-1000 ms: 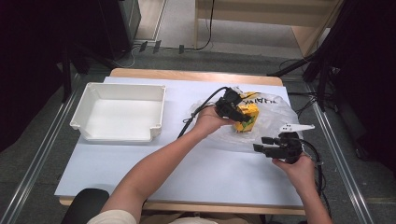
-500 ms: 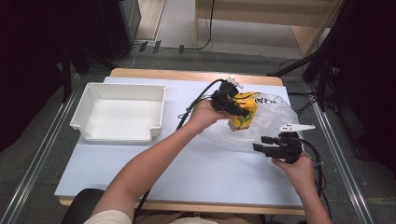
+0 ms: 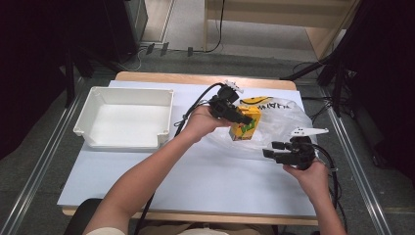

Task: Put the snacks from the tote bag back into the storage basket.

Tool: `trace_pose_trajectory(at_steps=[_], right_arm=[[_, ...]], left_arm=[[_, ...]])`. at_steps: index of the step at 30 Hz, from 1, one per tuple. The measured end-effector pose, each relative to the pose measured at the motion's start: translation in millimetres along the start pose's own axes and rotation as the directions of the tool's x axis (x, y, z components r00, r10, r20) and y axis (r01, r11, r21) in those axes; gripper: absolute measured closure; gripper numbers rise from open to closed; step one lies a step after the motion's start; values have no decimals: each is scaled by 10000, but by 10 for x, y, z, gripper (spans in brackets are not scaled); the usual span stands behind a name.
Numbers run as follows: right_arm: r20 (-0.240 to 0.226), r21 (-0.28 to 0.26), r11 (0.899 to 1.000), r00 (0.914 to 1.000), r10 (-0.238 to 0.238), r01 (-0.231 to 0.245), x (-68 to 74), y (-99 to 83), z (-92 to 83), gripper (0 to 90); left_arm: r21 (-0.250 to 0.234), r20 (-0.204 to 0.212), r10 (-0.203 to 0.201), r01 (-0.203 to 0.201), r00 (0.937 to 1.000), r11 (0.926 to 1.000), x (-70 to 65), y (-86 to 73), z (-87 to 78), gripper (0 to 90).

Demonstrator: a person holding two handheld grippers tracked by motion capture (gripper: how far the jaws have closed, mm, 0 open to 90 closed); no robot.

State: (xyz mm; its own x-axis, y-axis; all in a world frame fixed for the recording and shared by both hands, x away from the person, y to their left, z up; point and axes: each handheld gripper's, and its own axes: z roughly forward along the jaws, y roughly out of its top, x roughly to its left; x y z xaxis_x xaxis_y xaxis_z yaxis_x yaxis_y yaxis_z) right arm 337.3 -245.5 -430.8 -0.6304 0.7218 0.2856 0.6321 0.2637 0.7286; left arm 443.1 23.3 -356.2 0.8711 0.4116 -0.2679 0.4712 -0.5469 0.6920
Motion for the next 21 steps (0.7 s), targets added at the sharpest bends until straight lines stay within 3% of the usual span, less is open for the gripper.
trace_pose_trajectory(at_steps=[7, 11, 15, 21], right_arm=[[236, -69, 9998, 9995, -196, 198, 41, 54, -2, 385], [95, -80, 9998, 9998, -182, 183, 38, 62, 23, 366], [-407, -125, 9999, 9992, -13, 8, 9, 94, 49, 329], [-347, -183, 9998, 9994, 71, -78, 27, 123, 79, 322]], left_arm=[[-129, -33, -67, 66, 10000, 9999, 10, -98, -134, 520], [-184, -92, -38, 36, 10000, 9998, 7, -139, -212, 520], [-278, -90, -4, 2, 10000, 9996, -6, -149, -277, 520], [-422, -67, 10, -12, 10000, 9991, -19, -177, -374, 520]])
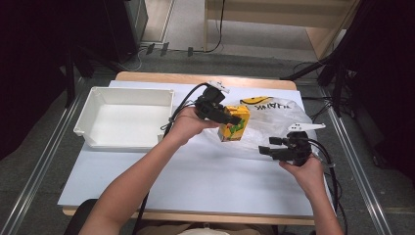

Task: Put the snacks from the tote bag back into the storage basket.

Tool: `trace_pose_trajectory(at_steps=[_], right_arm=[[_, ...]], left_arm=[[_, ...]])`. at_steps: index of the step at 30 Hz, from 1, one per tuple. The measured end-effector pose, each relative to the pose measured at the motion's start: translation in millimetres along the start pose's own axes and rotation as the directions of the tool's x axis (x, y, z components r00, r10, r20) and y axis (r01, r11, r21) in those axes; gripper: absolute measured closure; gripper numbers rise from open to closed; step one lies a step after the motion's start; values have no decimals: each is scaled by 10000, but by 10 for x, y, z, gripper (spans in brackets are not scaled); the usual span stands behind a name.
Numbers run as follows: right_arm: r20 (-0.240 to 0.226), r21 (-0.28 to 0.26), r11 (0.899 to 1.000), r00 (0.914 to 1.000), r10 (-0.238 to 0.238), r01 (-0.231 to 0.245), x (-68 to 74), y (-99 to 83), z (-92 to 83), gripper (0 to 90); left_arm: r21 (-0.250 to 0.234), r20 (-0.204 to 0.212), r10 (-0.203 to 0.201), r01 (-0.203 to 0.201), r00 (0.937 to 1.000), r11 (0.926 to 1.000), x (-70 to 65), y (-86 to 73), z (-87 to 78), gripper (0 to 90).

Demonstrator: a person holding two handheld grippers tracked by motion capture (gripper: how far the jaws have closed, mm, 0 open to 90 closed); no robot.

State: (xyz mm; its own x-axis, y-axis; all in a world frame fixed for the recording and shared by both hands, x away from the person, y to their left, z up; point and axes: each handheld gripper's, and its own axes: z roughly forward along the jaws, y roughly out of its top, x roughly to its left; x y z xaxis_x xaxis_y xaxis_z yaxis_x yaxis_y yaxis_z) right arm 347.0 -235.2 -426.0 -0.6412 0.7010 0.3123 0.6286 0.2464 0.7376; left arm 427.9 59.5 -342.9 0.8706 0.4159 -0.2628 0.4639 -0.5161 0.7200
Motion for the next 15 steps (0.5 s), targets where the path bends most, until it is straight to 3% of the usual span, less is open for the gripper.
trace_pose_trajectory(at_steps=[5, 15], right_arm=[[188, 243, 9995, 9996, -214, 210, 24, 9, 39, 309], [107, 329, 9992, 9997, -209, 205, 71, -2, 114, 290]], left_arm=[[-96, 6, 8, -8, 10000, 10000, -8, -51, -69, 520], [-118, 4, -261, 261, 9997, 9996, 58, -158, -153, 520]])
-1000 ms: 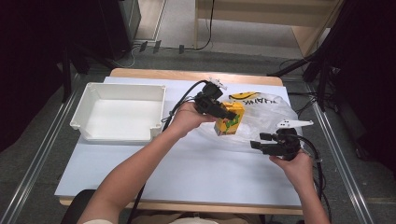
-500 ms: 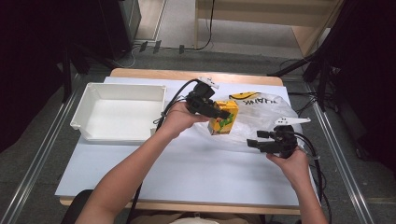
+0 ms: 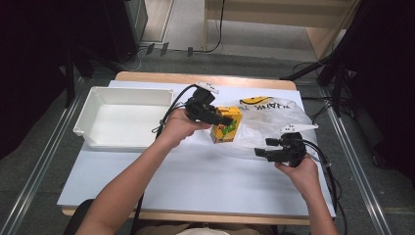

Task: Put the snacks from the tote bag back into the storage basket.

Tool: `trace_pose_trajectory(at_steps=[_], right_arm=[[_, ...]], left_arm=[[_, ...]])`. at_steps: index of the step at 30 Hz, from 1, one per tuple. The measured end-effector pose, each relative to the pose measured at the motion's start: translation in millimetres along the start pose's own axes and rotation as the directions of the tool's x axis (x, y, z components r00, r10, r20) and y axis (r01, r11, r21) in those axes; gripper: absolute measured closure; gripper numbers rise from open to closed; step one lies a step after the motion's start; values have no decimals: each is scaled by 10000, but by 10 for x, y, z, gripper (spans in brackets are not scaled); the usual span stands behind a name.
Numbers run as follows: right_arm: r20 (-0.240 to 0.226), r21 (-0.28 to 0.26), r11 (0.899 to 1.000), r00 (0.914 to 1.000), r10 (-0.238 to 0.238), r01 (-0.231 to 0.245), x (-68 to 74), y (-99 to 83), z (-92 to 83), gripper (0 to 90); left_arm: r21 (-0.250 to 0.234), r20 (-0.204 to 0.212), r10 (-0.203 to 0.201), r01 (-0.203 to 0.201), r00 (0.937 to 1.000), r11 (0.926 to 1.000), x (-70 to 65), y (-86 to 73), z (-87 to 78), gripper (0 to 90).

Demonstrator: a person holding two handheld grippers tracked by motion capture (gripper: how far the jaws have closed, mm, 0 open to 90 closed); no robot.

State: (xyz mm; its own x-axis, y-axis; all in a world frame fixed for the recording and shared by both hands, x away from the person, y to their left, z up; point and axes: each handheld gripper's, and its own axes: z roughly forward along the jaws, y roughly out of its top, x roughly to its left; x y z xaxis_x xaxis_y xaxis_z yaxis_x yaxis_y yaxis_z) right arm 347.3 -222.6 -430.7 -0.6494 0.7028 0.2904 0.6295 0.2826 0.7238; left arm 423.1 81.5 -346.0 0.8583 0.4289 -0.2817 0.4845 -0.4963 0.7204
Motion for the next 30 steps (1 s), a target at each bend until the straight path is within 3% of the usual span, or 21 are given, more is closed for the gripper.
trace_pose_trajectory(at_steps=[9, 21, 24, 30], right_arm=[[142, -78, 9995, 9995, -298, 299, 40, 18, 25, 295], [203, -381, 9993, 9998, 13, -5, 92, 20, 22, 306], [417, -450, 9990, 9991, 50, -31, 93, 20, 29, 308], [407, -433, 9991, 9992, 34, -16, 88, 22, 37, 314]], left_arm=[[-305, -61, -186, 184, 9998, 9994, 37, -82, -158, 520], [-663, -314, -289, 267, 9991, 9974, 115, -185, -333, 521], [-661, -400, -388, 361, 9984, 9972, 144, -210, -362, 522], [-525, -750, -462, 424, 9961, 9977, 196, -263, -411, 522]])
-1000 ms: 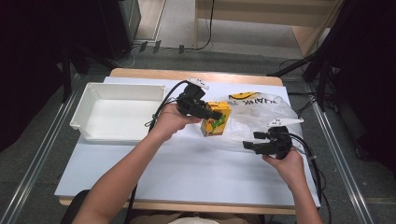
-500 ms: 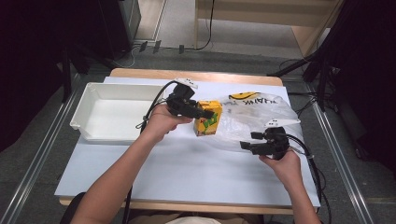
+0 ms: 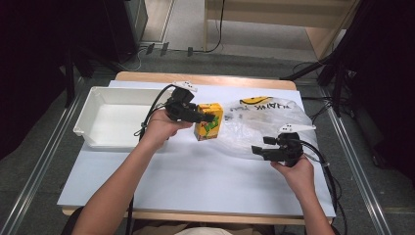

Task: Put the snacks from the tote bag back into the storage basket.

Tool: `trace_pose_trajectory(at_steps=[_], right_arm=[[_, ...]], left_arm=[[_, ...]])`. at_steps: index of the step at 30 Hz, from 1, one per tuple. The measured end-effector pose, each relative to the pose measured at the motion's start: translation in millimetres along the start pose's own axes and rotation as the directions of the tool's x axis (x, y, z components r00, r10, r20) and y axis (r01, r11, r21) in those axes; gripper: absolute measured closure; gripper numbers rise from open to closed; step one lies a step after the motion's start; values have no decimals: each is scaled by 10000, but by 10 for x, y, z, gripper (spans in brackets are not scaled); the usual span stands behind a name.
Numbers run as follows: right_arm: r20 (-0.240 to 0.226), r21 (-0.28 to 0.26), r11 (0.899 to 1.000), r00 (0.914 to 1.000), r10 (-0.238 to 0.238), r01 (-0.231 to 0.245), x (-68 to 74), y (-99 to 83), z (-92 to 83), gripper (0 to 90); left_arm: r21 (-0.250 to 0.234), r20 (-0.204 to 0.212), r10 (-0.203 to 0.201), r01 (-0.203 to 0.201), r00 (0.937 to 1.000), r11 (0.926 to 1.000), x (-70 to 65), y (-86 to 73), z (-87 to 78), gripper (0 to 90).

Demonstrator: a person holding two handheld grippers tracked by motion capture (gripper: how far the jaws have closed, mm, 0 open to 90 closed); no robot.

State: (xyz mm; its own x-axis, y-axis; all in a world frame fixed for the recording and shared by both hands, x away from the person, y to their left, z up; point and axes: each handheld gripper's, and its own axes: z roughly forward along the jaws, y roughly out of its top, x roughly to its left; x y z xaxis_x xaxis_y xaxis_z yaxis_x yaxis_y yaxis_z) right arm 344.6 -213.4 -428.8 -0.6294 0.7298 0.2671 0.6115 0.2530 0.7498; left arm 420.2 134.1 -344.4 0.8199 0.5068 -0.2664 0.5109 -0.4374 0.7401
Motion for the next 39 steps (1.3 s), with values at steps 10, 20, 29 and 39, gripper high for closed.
trace_pose_trajectory(at_steps=[10, 20, 29, 39], right_arm=[[-48, -1, 10000, 10000, 28, -28, 8, -2, 22, 322], [-29, 160, 9999, 10000, -61, 62, 23, -13, 41, 331], [7, 70, 10000, 10000, 15, -15, 27, -8, 28, 347], [73, 104, 9999, 10000, -31, 30, 30, -11, 41, 353]], left_arm=[[-120, -95, -142, 141, 9999, 9998, 80, -9, -121, 522], [-95, -358, -325, 321, 9988, 9994, 197, -65, -198, 521], [-150, -573, -483, 476, 9972, 9988, 295, -94, -330, 521], [-415, -736, -668, 638, 9950, 9971, 400, -106, -502, 521]])
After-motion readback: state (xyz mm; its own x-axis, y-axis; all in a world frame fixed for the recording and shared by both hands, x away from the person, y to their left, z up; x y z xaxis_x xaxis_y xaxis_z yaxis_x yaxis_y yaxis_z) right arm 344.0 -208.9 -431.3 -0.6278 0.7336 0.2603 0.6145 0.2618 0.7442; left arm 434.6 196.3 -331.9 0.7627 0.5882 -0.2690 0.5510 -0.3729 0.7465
